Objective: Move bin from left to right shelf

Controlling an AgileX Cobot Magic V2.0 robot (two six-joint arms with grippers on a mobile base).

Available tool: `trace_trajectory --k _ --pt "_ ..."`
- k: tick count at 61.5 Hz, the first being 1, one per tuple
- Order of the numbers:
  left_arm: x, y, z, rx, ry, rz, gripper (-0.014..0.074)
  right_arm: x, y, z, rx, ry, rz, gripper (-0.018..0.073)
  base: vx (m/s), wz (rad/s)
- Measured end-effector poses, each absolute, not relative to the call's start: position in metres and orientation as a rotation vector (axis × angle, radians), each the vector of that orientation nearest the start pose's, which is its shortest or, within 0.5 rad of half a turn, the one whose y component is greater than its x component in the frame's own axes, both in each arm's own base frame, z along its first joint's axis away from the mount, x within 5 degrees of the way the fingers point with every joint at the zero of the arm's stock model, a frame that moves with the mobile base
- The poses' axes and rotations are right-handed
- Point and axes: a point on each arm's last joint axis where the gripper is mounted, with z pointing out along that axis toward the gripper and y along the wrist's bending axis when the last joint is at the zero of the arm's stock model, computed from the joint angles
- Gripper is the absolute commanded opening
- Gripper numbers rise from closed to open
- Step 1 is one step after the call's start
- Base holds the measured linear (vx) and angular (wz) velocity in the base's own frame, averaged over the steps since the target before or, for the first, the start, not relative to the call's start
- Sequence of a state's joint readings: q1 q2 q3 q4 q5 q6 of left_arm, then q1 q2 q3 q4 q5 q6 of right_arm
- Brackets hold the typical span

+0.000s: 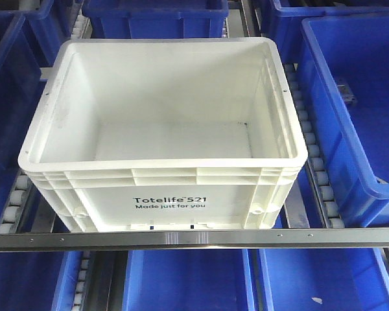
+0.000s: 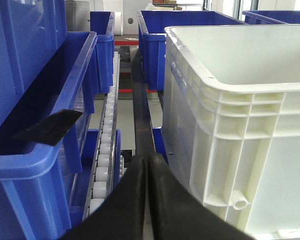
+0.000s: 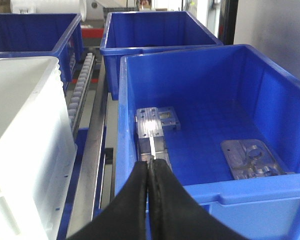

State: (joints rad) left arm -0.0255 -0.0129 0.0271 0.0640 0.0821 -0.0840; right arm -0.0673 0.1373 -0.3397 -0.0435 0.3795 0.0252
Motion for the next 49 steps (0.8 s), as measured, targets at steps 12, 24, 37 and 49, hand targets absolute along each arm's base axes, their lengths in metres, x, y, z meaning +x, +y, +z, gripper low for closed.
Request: trace_trajectory --k 12,24,37,49 --pt "0.057 -0.001 0.197 0.000 1.580 -0.032 -0.0007 0.055 -0.004 0.232 0.058 1.538 -0.051 -0.0008 0.00 0.00" --pt "0.057 -0.001 0.197 0.000 1.580 -0.032 -0.0007 0.056 -0.006 0.209 0.116 1.448 -0.030 -0.0008 0.00 0.00" --pt "0.057 -0.001 0.197 0.000 1.579 -0.032 -0.0007 0.055 -0.007 0.212 0.109 1.414 -0.067 -0.0008 0.00 0.00" --pt "0.057 -0.001 0.197 0.000 1.579 -0.032 -0.0007 0.055 -0.004 0.212 0.039 1.416 -0.072 -0.0008 0.00 0.00"
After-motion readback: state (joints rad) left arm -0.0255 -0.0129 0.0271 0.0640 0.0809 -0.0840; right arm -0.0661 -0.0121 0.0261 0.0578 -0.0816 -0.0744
